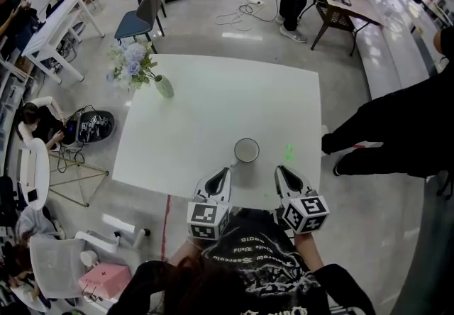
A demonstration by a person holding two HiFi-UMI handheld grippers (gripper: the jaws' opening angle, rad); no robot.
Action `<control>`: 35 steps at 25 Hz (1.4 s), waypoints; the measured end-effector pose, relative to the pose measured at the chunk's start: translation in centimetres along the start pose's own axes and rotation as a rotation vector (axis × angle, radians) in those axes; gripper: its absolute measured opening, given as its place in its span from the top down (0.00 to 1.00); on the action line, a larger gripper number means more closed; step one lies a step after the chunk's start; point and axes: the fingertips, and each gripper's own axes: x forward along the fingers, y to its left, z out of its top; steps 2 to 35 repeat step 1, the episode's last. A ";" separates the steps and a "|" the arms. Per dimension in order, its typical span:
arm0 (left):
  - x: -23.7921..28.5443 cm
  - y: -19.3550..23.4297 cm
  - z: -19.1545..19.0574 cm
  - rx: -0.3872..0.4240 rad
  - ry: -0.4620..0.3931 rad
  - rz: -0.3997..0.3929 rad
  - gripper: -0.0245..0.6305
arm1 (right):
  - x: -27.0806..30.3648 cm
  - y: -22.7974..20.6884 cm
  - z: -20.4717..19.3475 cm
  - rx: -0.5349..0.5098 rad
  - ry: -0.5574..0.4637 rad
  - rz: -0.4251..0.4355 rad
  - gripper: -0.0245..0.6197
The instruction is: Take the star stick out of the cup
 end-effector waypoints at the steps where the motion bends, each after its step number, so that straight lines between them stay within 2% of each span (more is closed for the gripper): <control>1: 0.1 -0.1 0.1 -0.001 0.001 0.000 0.93 | 0.0 -0.1 0.1 -0.001 0.001 0.001 0.93; 35: 0.1 -0.1 0.1 -0.001 0.001 0.000 0.93 | 0.0 -0.1 0.1 -0.001 0.001 0.001 0.93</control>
